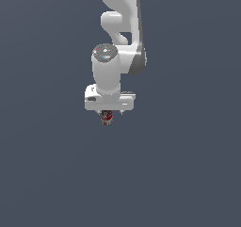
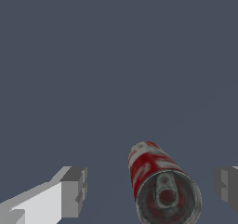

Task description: Pick up the object and move it to a goal position.

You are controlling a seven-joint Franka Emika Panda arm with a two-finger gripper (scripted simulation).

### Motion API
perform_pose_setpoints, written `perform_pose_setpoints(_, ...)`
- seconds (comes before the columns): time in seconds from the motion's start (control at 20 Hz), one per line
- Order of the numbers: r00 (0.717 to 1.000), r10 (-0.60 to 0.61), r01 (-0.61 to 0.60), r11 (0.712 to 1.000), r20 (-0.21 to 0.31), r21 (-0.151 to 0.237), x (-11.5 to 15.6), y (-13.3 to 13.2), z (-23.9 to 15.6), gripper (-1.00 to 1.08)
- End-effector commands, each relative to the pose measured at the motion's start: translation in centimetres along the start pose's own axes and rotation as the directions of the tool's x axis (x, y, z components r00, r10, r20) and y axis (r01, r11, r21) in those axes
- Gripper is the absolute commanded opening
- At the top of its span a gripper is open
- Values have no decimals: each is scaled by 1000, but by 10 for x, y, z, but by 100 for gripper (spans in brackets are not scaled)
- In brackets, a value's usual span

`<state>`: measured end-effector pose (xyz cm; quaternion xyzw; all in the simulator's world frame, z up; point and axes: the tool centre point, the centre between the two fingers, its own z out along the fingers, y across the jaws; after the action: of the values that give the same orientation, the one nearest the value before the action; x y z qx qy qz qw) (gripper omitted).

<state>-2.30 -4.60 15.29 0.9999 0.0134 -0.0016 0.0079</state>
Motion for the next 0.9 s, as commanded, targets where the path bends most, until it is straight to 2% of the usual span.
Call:
perform_pose_setpoints(0.0, 1000, -18, 18, 1000, 0, 4, -10, 7, 6, 100)
perform_pose_setpoints(0.45, 997, -74, 74, 997, -4, 14, -46, 27, 23, 100)
perform_pose_setpoints(0.85, 997, -82, 82, 997, -4, 15, -52, 30, 26, 100)
